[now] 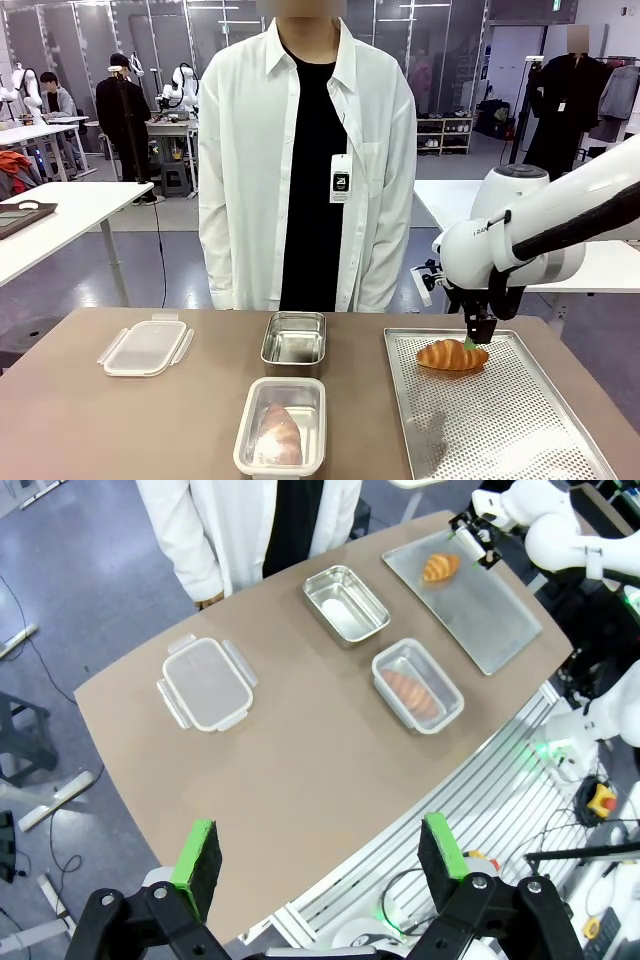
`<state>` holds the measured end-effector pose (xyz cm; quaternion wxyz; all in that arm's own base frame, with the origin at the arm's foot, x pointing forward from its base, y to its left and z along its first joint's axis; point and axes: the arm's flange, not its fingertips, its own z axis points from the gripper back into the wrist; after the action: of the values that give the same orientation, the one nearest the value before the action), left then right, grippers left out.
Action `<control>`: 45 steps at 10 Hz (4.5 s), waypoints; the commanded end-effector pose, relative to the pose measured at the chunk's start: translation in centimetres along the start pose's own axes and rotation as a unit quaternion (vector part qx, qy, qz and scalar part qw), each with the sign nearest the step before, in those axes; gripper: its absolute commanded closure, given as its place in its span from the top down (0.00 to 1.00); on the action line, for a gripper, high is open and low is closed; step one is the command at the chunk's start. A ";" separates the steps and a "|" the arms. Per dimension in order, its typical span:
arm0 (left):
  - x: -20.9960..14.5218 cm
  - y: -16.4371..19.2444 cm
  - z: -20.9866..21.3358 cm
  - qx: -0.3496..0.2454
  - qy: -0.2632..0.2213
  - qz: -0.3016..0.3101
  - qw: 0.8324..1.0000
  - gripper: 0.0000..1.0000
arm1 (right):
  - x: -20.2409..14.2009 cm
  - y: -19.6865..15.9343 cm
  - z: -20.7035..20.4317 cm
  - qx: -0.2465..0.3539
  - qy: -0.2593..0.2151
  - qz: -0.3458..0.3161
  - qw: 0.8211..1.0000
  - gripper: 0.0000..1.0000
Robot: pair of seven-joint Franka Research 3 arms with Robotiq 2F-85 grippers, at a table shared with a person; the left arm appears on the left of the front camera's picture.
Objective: Place the bread into the airtight container.
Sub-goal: Pick up a Butter Roll and place it into an empty Airtight Container.
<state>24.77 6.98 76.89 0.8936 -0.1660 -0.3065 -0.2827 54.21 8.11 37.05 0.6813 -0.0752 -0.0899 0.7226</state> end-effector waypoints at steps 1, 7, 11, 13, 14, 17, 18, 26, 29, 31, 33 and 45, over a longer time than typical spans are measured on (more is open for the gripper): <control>0.1 -0.1 0.2 0.000 0.001 -0.009 1.000 1.00 | -0.5 -1.7 -1.5 0.005 -0.005 -0.026 1.000 0.99; 0.1 -0.1 0.2 0.000 0.001 -0.009 1.000 1.00 | -1.1 -2.9 -4.6 0.074 -0.024 -0.049 0.996 0.99; 0.1 -0.1 0.2 0.000 0.001 -0.009 1.000 1.00 | -1.2 -3.6 -7.1 0.091 -0.027 -0.069 0.993 0.99; 0.1 -0.1 0.2 0.000 0.001 -0.009 1.000 1.00 | -0.9 -3.5 -7.9 0.096 -0.014 -0.070 0.993 0.99; 0.1 -0.1 0.2 0.000 0.001 -0.009 1.000 1.00 | -0.9 -3.6 -8.2 0.101 -0.012 -0.076 0.992 0.99; 0.1 -0.1 0.2 0.000 0.001 -0.009 1.000 1.00 | -1.0 -3.5 -8.4 0.100 -0.008 -0.073 0.992 0.60; 0.1 -0.1 0.2 0.000 0.001 -0.009 1.000 1.00 | -0.9 -3.5 -8.3 0.100 -0.005 -0.074 0.992 0.74; 0.1 -0.1 0.2 0.000 0.001 -0.009 1.000 1.00 | 5.8 -1.8 5.5 0.047 -0.020 -0.139 0.989 0.41; 0.1 -0.1 0.2 0.000 0.001 -0.009 1.000 1.00 | 13.1 -0.6 7.3 0.044 -0.027 -0.147 0.988 0.41; 0.1 -0.1 0.2 0.000 0.001 -0.009 1.000 1.00 | 17.9 0.1 6.7 0.030 -0.024 -0.130 0.991 0.41; 0.1 -0.1 0.2 0.000 0.001 -0.009 1.000 1.00 | 20.5 0.4 6.4 0.033 -0.040 -0.116 0.992 0.41; 0.1 -0.1 0.2 0.000 0.001 -0.009 1.000 1.00 | 21.1 1.3 6.3 0.041 -0.043 -0.101 0.993 0.41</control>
<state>24.76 6.96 76.90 0.8936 -0.1659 -0.3065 -0.2828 50.30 29.06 43.15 0.7466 -0.0062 -0.0975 0.6581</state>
